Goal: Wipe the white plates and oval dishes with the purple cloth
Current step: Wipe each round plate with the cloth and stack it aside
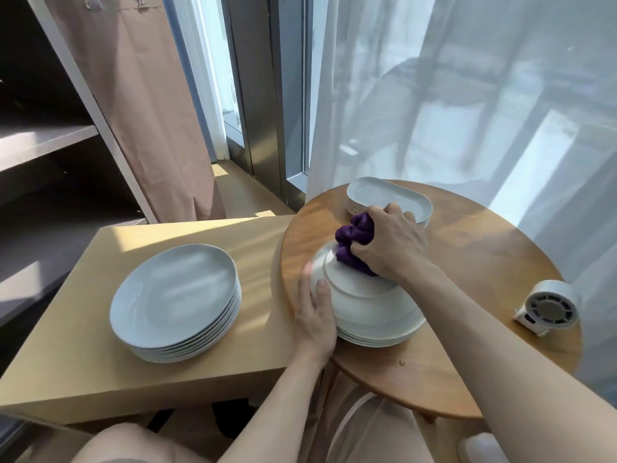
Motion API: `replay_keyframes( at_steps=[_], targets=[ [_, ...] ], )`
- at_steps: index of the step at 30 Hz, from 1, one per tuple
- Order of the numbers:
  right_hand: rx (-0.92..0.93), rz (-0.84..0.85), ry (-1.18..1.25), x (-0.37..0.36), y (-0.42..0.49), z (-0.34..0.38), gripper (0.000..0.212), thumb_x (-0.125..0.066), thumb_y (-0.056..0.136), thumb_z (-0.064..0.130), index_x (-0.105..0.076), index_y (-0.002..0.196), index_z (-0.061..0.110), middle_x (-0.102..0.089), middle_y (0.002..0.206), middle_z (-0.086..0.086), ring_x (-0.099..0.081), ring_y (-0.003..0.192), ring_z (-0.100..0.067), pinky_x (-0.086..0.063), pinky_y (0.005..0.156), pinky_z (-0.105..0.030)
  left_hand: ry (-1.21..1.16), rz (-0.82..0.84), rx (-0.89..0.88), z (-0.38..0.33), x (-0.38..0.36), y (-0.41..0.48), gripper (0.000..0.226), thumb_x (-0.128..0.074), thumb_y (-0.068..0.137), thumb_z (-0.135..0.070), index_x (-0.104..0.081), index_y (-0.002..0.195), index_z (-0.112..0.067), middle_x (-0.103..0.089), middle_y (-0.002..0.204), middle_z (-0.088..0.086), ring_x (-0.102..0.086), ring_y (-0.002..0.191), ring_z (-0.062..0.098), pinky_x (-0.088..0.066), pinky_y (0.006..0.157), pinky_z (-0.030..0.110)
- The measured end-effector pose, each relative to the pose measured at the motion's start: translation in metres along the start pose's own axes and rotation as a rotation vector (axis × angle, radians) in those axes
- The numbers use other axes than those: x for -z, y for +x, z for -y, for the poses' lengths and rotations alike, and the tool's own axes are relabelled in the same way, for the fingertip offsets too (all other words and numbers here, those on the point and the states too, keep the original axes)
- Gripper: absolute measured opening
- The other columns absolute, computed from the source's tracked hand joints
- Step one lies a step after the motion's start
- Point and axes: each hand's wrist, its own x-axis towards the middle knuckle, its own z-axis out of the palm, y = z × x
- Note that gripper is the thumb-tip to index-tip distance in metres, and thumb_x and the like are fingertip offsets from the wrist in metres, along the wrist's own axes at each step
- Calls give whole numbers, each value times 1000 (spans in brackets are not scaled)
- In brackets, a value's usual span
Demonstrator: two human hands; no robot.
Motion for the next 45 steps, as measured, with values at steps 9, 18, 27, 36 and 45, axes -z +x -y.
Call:
replay_keyframes(
  at_steps=[9,18,27,36,45],
  targets=[
    [-214,-22,411,17,-15,-47,36,-70,75,43,-57,109,41,-56,114,5,-57,110,-23,-46,93,-37,7,-12,-17,-5,1,0,50,-30,96,-63,-33,144,-47,-34,138,-40,-33,123,-28,-21,96,-6],
    [-204,-208,618,-4,-88,-67,52,-68,73,54,-59,122,40,-60,119,6,-59,111,-18,-49,99,-40,-22,5,-10,-7,0,1,51,-32,101,-55,-35,149,-38,-40,149,-15,-38,138,6,-29,111,23],
    [225,-112,218,-6,-118,-41,71,-84,73,50,-56,134,28,-42,139,0,-41,128,-28,-40,110,-43,-278,138,127,-19,8,12,41,-32,112,-35,-43,149,-22,-48,151,5,-46,136,15,-36,117,27],
    [405,18,-161,-4,-90,36,60,-72,81,50,-51,129,22,-53,133,-6,-50,116,-35,-43,96,-47,-905,195,426,-25,19,15,75,-13,106,-63,-41,154,-12,-60,142,19,-56,133,35,-34,119,50],
    [267,56,-93,-20,-32,84,48,-73,79,44,-57,116,20,-38,100,-2,-48,105,-31,-34,75,-39,-890,112,393,-26,25,13,69,-25,105,-63,-60,142,-16,-64,138,16,-60,129,30,-46,104,43]
  ],
)
